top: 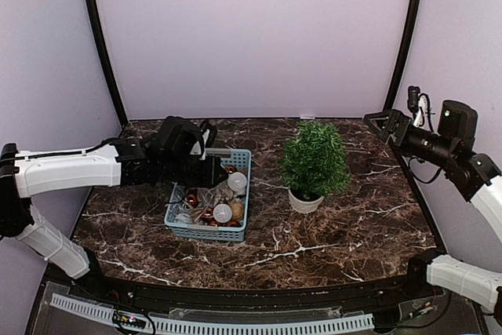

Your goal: Decorate the small christmas tree

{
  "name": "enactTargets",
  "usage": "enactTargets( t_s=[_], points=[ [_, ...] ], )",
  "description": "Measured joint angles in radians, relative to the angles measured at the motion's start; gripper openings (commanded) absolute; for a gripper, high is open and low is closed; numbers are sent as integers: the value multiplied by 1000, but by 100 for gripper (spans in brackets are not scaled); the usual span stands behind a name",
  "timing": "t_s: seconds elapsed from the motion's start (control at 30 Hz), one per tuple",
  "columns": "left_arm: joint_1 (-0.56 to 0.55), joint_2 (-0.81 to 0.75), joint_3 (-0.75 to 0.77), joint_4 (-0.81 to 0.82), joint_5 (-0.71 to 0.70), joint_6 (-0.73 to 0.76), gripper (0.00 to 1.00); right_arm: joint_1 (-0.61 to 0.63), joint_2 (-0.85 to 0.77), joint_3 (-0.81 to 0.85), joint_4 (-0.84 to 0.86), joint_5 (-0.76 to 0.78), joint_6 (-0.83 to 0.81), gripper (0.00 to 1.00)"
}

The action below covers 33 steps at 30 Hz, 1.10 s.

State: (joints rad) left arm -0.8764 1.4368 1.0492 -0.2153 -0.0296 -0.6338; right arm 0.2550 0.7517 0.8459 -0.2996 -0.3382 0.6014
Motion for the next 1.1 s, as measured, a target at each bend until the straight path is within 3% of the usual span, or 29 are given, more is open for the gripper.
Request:
enactTargets(
  t_s=[0.27, 0.6, 1.1],
  points=[
    [0, -60, 121, -97, 66, 193, 0, 71, 8, 74, 6, -76, -29, 99],
    [0, -69, 394, -258, 202, 388, 0, 286, 183, 296, -51, -56, -137, 98],
    [0, -64, 571, -328, 464, 473, 0, 660, 488, 533, -66, 7, -260, 99]
  ],
)
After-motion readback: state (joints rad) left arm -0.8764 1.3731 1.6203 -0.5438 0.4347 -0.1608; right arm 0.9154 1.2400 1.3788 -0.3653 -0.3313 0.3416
